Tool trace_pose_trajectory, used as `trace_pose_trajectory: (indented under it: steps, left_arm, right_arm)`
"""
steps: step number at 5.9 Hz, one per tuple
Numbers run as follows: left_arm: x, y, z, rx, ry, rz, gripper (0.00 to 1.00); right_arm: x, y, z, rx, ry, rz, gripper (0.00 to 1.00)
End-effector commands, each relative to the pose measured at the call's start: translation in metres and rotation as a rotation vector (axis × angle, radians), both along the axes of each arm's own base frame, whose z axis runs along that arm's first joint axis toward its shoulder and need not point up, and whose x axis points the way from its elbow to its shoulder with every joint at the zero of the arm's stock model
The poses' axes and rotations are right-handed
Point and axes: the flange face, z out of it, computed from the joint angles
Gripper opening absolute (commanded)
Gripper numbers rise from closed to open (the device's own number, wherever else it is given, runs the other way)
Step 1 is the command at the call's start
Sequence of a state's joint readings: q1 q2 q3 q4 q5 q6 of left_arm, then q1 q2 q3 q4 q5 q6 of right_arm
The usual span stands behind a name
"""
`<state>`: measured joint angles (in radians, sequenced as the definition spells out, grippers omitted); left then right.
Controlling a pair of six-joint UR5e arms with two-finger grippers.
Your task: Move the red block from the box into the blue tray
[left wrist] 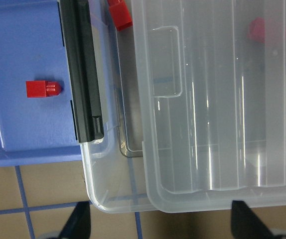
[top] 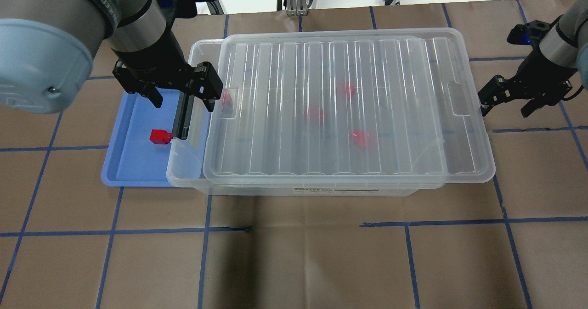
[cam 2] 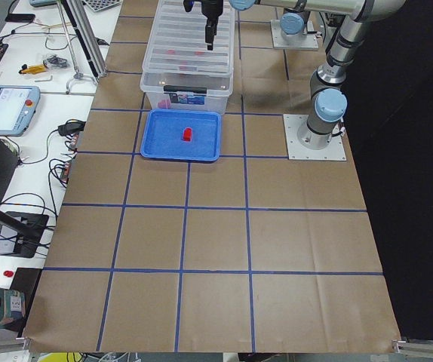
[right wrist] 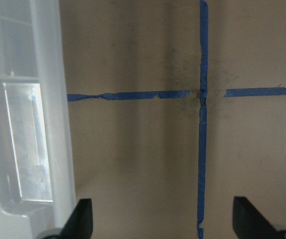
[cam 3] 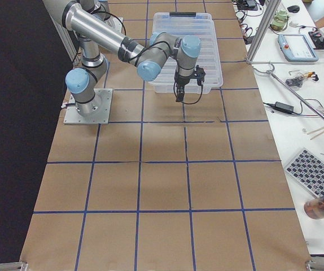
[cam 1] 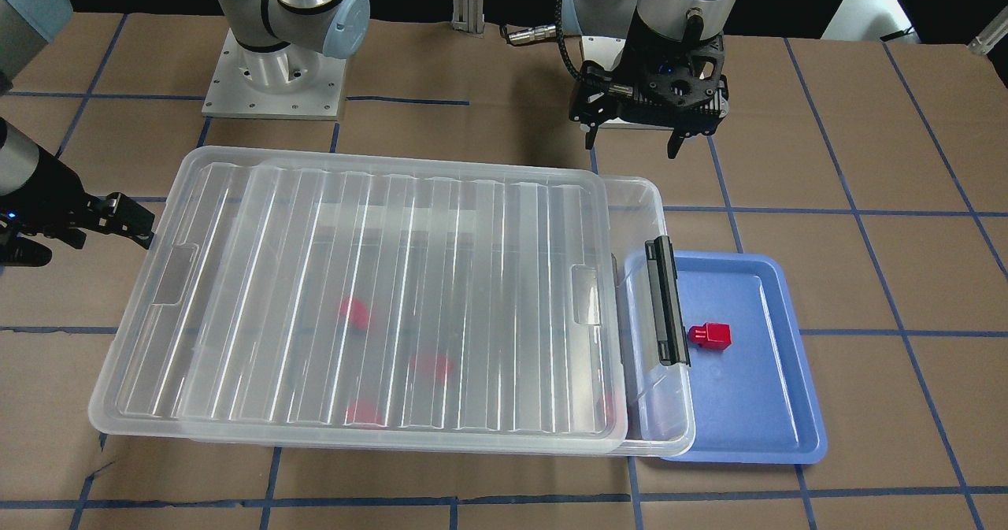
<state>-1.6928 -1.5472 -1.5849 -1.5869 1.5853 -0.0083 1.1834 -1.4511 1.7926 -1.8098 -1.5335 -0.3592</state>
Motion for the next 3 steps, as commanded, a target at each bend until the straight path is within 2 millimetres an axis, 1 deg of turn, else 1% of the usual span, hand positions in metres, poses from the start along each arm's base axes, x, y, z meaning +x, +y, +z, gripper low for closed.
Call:
trace_pose_trajectory:
  steps: [1,2,3]
  left_arm:
    - [0.001,0.008,0.000,-0.002,-0.001,0.006,0.98]
    - [0.001,0.008,0.000,-0.002,0.001,0.005,0.98]
    - [0.000,0.008,0.001,-0.003,0.003,0.000,0.98]
  right_arm:
    - [0.010,-0.001,0.000,-0.001,-0.003,0.012,1.00]
    - [0.015,-0.001,0.001,-0.003,-0.004,0.021,1.00]
    - [0.026,-0.003,0.000,-0.002,-0.003,0.028,1.00]
